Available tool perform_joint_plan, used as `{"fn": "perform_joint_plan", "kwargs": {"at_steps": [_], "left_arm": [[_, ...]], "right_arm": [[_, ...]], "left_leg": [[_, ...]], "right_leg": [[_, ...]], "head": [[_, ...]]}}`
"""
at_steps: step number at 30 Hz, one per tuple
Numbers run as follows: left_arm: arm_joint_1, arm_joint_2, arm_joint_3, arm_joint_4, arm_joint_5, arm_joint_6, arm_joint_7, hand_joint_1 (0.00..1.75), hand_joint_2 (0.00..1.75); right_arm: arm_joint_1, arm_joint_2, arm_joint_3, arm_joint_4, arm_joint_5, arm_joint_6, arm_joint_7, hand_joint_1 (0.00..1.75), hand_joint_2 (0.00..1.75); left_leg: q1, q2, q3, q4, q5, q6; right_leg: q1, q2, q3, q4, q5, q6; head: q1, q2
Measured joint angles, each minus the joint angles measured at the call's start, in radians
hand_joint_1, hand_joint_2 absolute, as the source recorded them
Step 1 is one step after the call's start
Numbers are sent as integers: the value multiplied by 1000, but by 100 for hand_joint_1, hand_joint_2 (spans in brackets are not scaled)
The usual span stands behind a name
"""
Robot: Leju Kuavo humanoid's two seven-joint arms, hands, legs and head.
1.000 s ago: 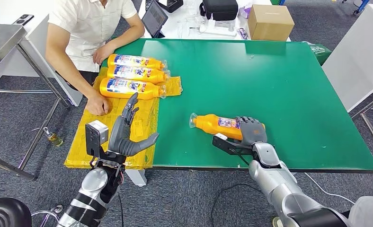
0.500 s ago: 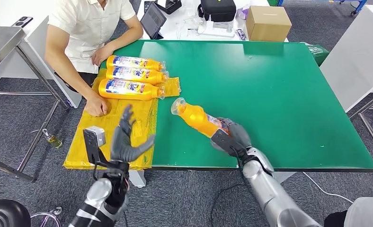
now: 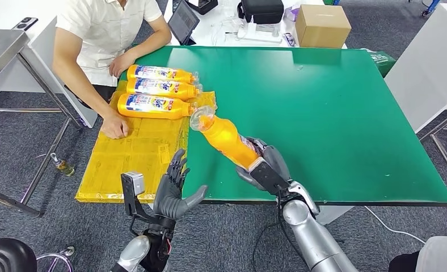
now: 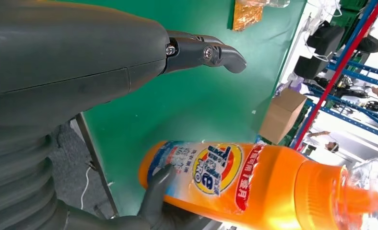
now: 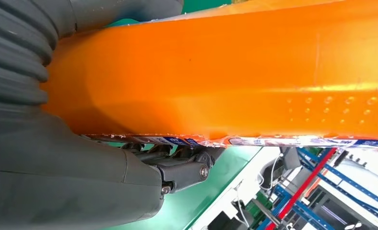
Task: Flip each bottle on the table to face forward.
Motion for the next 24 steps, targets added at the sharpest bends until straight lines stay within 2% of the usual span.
{"fn": "perform_joint_plan", "kwargs": {"at_steps": [4,7,10,15,24], "left_arm": [[-2,2,-6,-19,62,-40,25,0,175],[-5,3,-13,-33,87,-61,32,0,175],[-14,2,-17,-39,93,-40,29,0,175],[-33,-8,-13,-35,106,14,13,0,175],[-45,-15,-6,-15,133,36,11,0,175]], "right_arm": [[-2,3,28,3,12,5,-2,153,175],[-17,4,67,21,55,26,11,145,175],[-31,9,112,50,91,32,11,140,175],[-36,30,181,76,105,25,7,144,175],[-36,39,240,90,90,2,2,155,175]], "left_leg": [[0,0,0,0,0,0],[0,0,0,0,0,0],[0,-1,0,0,0,0],[0,-1,-1,0,0,0],[0,-1,-1,0,0,0]], "right_leg": [[0,0,0,0,0,0],[0,0,0,0,0,0],[0,-1,0,0,0,0],[0,-1,0,0,0,0],[0,-1,-1,0,0,0]], "head": [[0,0],[0,0],[0,0],[0,0],[0,0]]}}
